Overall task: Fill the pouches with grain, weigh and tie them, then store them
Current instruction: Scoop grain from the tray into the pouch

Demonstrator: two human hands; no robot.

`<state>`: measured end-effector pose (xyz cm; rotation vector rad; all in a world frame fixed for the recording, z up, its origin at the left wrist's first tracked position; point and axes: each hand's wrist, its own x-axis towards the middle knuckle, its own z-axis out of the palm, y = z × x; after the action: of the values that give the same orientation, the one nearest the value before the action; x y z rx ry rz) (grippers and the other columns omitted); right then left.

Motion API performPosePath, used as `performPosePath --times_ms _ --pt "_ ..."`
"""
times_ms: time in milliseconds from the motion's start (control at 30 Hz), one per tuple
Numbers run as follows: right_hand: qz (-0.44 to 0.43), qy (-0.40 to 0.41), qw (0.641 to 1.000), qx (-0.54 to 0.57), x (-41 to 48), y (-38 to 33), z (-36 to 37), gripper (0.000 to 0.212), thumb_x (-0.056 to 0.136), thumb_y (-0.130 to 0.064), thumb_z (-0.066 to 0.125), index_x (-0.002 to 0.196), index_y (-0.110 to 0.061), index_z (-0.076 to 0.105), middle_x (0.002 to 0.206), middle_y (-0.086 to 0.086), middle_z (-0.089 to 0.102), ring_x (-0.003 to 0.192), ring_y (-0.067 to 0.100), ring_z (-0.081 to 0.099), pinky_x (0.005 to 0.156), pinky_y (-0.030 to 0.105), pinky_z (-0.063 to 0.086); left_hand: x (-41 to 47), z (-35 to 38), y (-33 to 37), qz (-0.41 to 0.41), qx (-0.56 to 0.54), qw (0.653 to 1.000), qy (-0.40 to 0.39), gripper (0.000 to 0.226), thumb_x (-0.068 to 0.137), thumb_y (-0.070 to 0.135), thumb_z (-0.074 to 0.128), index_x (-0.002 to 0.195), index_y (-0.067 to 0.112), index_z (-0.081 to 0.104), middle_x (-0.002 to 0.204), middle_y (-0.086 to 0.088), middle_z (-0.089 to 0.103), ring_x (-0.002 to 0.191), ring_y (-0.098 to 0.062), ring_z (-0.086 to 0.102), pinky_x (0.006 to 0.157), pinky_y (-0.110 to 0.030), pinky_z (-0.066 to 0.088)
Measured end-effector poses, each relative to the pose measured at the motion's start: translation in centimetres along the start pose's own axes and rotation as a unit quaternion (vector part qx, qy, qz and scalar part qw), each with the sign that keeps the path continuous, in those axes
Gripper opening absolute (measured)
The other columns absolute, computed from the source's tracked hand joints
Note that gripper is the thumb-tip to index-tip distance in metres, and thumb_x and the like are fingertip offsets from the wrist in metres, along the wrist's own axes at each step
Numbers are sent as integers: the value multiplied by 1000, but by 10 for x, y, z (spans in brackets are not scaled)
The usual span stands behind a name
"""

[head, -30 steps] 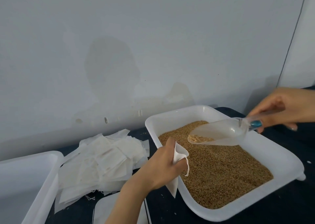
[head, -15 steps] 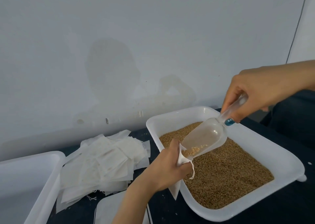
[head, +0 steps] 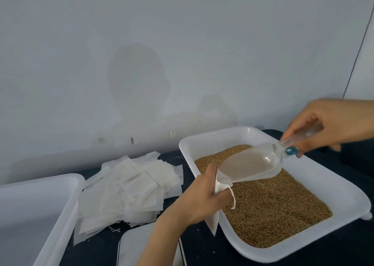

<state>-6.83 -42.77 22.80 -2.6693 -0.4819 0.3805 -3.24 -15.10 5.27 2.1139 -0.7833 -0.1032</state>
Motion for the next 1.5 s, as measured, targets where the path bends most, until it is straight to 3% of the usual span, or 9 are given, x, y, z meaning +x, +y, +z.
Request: performPosePath --times_ms 133,233,400,733,833,933,1100,1333,1500 --pt "46 24 992 117 1 49 41 50 66 -80 66 105 -50 71 98 -5 77 44 5 55 44 13 43 -7 -16 -2 -12 -177 984 27 36 78 48 47 100 19 50 85 20 53 76 1 57 79 -27 51" --pt "92 75 980 157 6 76 78 52 65 -76 66 101 -39 76 92 -1 77 46 8 56 43 15 42 -6 -34 -1 37 -330 941 68 21 83 26 49 89 7 46 76 3 50 67 -12 49 66 -24 44" --pt "158 143 976 44 19 98 123 23 81 -56 65 92 -37 72 77 -11 73 56 8 66 49 18 46 -10 -63 9 99 -545 829 78 27 83 23 48 76 14 24 71 0 31 55 -11 31 50 -21 32" --pt "193 133 959 -161 37 103 152 26 85 -66 57 91 -42 66 80 -16 68 69 -5 61 60 15 48 -25 -83 9 112 -644 752 84 33 60 17 73 75 18 44 58 5 32 43 -8 18 39 -20 20" --pt "174 180 929 -274 39 78 154 46 86 -68 55 126 -44 56 115 -21 60 96 -5 53 72 13 44 -28 -84 5 104 -643 754 81 37 59 16 76 75 17 42 55 5 33 41 -8 18 35 -19 25" --pt "65 252 948 -185 43 21 159 49 85 -57 56 132 -45 50 123 -32 52 106 -12 48 88 9 42 -31 -80 1 82 -621 770 122 26 65 13 66 73 18 42 56 4 30 41 -8 19 35 -18 27" --pt "-125 201 963 129 54 -85 195 38 82 -57 59 118 -53 47 115 -34 56 105 -13 56 86 9 50 -41 -57 4 -50 -262 918 292 16 84 17 47 73 21 37 54 9 39 46 -7 35 49 -23 34" --pt "-82 281 940 174 101 -136 252 31 84 -61 54 107 -47 40 92 -26 58 90 -4 60 75 16 52 -79 -48 -1 -137 -254 920 265 47 79 68 60 101 41 28 92 -4 64 68 3 67 53 -10 47" --pt "-57 298 929 210 118 -127 284 30 89 -51 55 113 -33 61 84 -17 66 76 0 62 64 16 48 -107 -37 -23 -148 -215 944 201 55 78 67 65 101 29 33 113 -8 59 103 -6 64 79 -23 55"
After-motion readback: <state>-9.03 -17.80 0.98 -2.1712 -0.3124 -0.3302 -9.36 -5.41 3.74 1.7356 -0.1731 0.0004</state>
